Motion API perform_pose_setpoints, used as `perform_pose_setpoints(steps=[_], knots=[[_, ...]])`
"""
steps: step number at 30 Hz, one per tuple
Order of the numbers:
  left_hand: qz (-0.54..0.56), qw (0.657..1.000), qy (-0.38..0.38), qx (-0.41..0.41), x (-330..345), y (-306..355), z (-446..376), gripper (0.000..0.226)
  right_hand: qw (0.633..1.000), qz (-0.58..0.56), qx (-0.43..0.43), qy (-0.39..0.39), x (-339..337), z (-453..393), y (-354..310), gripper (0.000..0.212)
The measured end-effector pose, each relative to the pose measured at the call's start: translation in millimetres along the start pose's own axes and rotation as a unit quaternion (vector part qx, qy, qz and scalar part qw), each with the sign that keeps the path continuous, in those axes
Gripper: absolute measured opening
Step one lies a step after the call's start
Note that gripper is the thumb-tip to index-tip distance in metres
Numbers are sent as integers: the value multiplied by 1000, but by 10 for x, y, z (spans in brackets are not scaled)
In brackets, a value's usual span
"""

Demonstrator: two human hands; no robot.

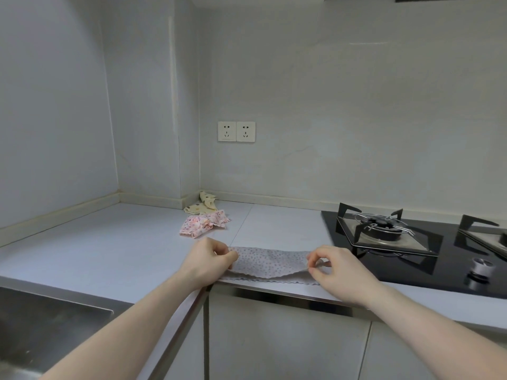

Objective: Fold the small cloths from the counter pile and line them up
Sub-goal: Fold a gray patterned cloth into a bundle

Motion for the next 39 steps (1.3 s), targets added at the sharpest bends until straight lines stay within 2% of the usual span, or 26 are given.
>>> perform_pose_setpoints(steps=[3,5,7,9,12,13,14,16,18,21,24,28,29,32,35,39], knots=[[-31,999,-9,0,21,-15,-3,37,998,45,-8,-34,41,25,-4,11],[-95,995,-12,10,30,-21,-2,34,997,65,4,-45,53,24,6,20],[-134,990,20,28,21,-17,2,33,997,63,28,-28,35,8,12,26],[-138,985,81,57,-7,25,8,35,997,48,55,4,3,-24,7,23],[-106,979,120,126,-10,169,60,18,995,36,87,22,26,-102,42,11],[-100,978,100,155,36,210,74,9,995,37,96,19,58,-133,60,16],[-112,975,67,180,107,245,84,16,994,32,106,15,102,-169,87,28],[-161,964,-13,212,286,271,117,45,990,13,141,8,185,-238,133,50],[-207,952,-75,210,437,262,142,61,982,2,187,4,281,-308,215,64],[-260,940,-151,159,578,142,139,65,970,24,242,-5,374,-389,313,73],[-273,941,-143,140,559,77,87,67,960,63,270,-32,399,-450,318,63],[-240,962,-52,117,406,-24,-32,64,954,10,295,-60,399,-521,308,21],[-233,966,-41,103,373,-77,-63,62,953,-8,297,-62,390,-535,313,16],[-187,981,-26,54,289,-207,-143,61,948,-70,310,-17,279,-557,327,18],[-208,976,-37,51,298,-217,-163,65,935,-136,323,52,85,-551,352,7],[-190,979,-46,58,296,-185,-135,64,930,-165,314,92,-108,-629,297,26]])
Point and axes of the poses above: each hand's wrist, its own z-axis away from the middle knuckle, its own x-axis out of the palm, y = z × x, the point moved 5 cm from there along -z, towards the middle knuckle, and after that the axes turned 4 degrees about -x, right-handed, at the moved point
